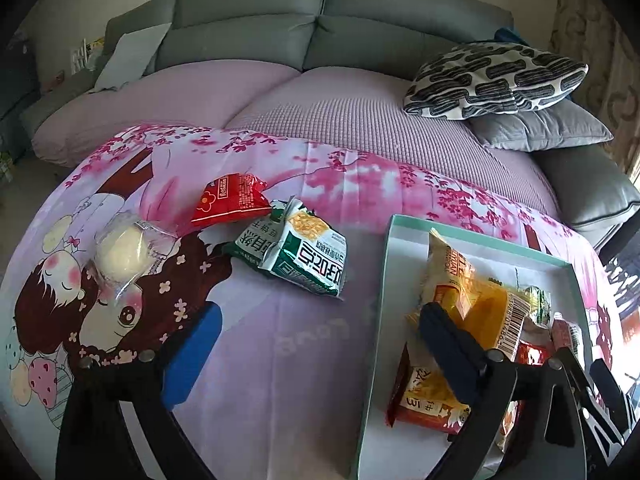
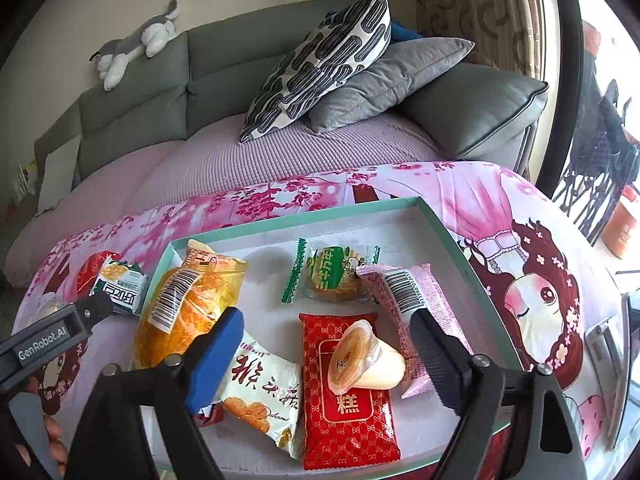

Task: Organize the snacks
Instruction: 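Withdraw both open grippers from the tray toward the snack pile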

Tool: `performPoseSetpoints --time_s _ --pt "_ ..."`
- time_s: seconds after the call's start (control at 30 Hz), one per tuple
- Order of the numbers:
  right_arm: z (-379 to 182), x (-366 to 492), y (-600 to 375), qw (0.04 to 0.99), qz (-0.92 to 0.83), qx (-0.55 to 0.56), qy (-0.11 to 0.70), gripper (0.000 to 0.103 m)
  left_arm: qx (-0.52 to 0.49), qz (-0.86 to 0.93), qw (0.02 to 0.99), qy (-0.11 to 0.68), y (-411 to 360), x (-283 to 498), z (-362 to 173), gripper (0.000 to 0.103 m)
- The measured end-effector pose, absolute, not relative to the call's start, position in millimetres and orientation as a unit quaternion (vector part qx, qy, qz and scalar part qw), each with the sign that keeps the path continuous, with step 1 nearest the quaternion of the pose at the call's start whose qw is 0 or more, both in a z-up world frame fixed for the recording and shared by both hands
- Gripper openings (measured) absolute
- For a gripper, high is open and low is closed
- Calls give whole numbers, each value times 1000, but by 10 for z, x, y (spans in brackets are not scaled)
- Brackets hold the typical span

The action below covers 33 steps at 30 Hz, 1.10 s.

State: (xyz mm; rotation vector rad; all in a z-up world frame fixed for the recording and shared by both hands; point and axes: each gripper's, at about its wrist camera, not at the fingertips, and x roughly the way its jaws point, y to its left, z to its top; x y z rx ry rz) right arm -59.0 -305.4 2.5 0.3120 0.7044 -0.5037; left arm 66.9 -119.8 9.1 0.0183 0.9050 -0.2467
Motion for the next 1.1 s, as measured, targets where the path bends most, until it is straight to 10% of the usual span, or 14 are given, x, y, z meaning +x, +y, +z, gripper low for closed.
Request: performPoseSetpoints --time_s 0.13,1.1 --pt "13 -578 -3042 897 -241 144 342 103 14 -111 894 434 -1195 675 80 100" --pt "225 -350 -2463 928 -171 117 310 103 -13 -50 911 409 -583 858 235 100"
